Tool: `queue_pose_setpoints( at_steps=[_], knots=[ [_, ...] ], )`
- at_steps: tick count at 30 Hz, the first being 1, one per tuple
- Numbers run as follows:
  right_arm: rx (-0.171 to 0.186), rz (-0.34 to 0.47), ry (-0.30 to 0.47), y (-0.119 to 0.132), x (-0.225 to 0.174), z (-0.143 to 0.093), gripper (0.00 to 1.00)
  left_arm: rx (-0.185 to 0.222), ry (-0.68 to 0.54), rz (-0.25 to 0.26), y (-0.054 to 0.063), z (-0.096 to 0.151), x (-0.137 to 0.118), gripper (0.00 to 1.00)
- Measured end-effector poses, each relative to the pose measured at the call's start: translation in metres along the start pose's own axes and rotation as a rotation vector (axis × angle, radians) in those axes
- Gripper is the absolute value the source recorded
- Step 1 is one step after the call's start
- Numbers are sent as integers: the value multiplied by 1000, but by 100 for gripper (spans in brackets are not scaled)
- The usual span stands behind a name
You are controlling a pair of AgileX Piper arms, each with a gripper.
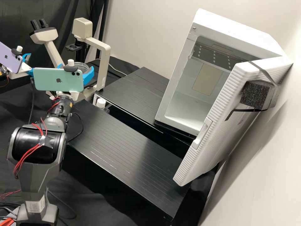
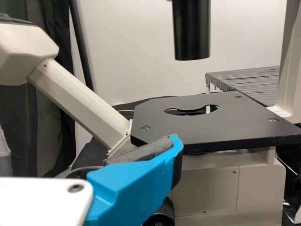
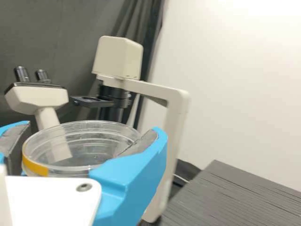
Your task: Take out the petri dish and place it under the microscope.
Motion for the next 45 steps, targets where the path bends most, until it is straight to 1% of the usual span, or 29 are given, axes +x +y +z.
queue_pose_setpoints(
  at_steps=[5,11,14,17,21,24,34,37,40,45],
  knots=[
    [1,-41,-2,-7,27,-6,0,0,0,0,0,0,0,100],
    [24,-83,-48,-13,52,-4,0,0,0,0,0,0,0,100],
    [24,-103,-56,-15,68,-4,0,0,0,0,0,0,0,100],
    [12,-109,-68,-15,80,-6,0,0,0,0,0,0,0,100],
    [22,-115,-93,-19,94,-8,0,0,0,0,0,0,0,100],
    [19,-126,-101,-25,104,-10,0,0,0,0,0,0,0,100],
    [25,-183,-122,-48,131,-2,0,0,0,0,0,0,0,100],
    [25,-193,-136,-52,141,5,0,0,0,0,0,0,0,100],
    [36,-204,-156,-55,149,13,0,0,0,0,0,0,0,100],
    [80,-204,-183,-58,165,27,0,0,0,0,0,0,0,100]
  ],
)
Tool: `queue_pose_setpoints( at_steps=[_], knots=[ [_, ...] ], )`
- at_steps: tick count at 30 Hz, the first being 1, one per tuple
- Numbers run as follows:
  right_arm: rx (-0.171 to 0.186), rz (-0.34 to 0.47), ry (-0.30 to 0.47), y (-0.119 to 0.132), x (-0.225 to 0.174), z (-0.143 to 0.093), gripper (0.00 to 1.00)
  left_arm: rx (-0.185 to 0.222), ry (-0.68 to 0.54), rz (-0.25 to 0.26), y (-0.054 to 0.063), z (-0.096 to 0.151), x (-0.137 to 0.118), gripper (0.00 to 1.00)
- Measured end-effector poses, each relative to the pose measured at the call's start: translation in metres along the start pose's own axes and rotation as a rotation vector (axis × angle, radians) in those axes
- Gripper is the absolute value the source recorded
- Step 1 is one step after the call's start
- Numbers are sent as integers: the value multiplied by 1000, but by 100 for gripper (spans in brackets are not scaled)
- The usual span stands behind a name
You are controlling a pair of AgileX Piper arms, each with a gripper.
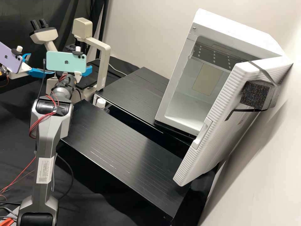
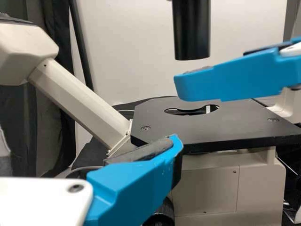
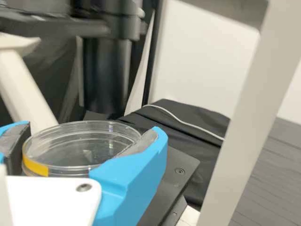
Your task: Take out the petri dish and place it under the microscope.
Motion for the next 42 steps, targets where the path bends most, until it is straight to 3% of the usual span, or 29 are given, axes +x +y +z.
queue_pose_setpoints(
  at_steps=[6,13,42],
  knots=[
    [62,-14,-14,1,14,7,0,0,0,0,0,0,0,100],
    [92,-54,-22,-5,23,8,0,0,0,0,0,0,0,100],
    [102,-42,-78,-8,43,12,0,0,0,0,0,0,0,100]
  ],
)
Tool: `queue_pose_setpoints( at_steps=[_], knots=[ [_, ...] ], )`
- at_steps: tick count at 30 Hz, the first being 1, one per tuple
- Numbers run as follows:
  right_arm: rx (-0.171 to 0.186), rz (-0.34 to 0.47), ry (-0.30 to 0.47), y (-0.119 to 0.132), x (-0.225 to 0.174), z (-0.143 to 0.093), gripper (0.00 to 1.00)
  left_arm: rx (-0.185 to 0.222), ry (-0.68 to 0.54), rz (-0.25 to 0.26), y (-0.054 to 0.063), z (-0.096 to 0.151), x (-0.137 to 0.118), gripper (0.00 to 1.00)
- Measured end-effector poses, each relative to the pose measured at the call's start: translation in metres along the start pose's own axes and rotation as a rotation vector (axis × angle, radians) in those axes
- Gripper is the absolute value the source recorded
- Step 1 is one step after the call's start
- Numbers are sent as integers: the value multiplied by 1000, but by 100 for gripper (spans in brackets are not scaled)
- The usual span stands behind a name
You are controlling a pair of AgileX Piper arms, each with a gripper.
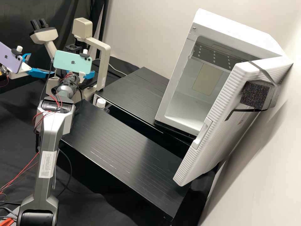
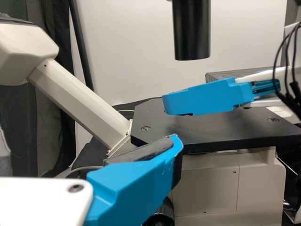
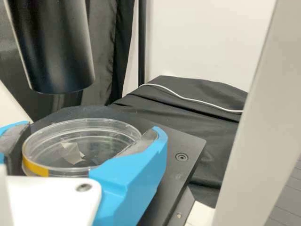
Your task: Take out the petri dish and place it under the microscope.
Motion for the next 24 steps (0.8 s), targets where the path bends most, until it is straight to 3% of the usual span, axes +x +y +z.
queue_pose_setpoints(
  at_steps=[3,4,12,24],
  knots=[
    [-8,-1,-1,-1,1,0,0,0,0,0,0,0,0,100],
    [-8,0,-1,-1,1,0,100,0,0,0,0,0,0,100],
    [-9,-5,0,-2,1,0,100,0,0,0,0,0,0,100],
    [22,-30,13,-4,1,-1,100,0,0,0,0,0,0,100]
  ],
)
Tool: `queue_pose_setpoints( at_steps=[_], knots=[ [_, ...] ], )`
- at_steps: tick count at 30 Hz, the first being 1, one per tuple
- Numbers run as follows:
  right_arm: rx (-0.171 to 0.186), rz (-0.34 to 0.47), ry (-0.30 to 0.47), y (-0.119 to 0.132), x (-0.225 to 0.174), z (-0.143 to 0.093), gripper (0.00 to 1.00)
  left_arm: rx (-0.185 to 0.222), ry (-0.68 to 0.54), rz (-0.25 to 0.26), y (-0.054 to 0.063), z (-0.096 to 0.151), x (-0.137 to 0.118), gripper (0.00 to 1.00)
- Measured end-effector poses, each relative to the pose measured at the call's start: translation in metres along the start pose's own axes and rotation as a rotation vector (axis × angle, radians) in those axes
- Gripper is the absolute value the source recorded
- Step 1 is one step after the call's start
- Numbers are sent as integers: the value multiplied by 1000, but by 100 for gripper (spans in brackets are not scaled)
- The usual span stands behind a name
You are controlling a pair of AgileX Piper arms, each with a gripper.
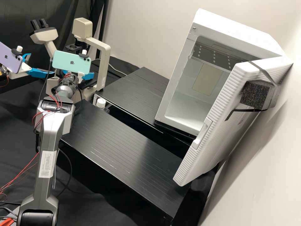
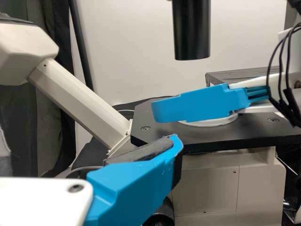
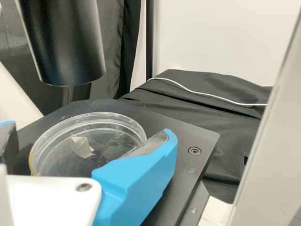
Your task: Take out the petri dish and place it under the microscope.
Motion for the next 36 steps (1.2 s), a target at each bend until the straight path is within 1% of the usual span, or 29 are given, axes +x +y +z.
queue_pose_setpoints(
  at_steps=[4,6,7,9,12,16,18,19,21,26,28,29,30,31,34,36],
  knots=[
    [-13,-6,1,-1,0,1,100,0,0,0,0,0,0,100],
    [-21,-1,-5,-4,0,5,100,0,0,0,0,0,0,100],
    [-40,4,-2,-5,-3,7,100,0,0,0,0,0,0,100],
    [-51,13,0,-4,-6,10,100,0,0,0,0,0,0,100],
    [-47,21,9,-2,-16,13,100,0,0,0,0,0,0,100],
    [-23,78,53,6,-40,18,100,0,0,0,0,0,0,100],
    [-17,116,95,9,-57,17,100,0,0,0,0,0,0,100],
    [-24,131,111,9,-64,17,100,0,0,0,0,0,0,100],
    [-55,165,159,8,-84,16,100,0,0,0,0,0,0,100],
    [-80,279,271,1,-137,20,100,0,0,0,0,0,0,100],
    [-104,342,322,-3,-161,22,100,0,0,0,0,0,0,100],
    [-121,370,335,-5,-172,24,100,0,0,0,0,0,0,100],
    [-141,390,337,-7,-186,26,100,0,0,0,0,0,0,100],
    [-147,396,336,-8,-195,27,100,0,0,0,0,0,0,100],
    [-150,387,318,-11,-227,37,100,0,0,0,0,0,0,100],
    [-136,372,292,-12,-246,49,100,0,0,0,0,0,0,100]
  ],
)
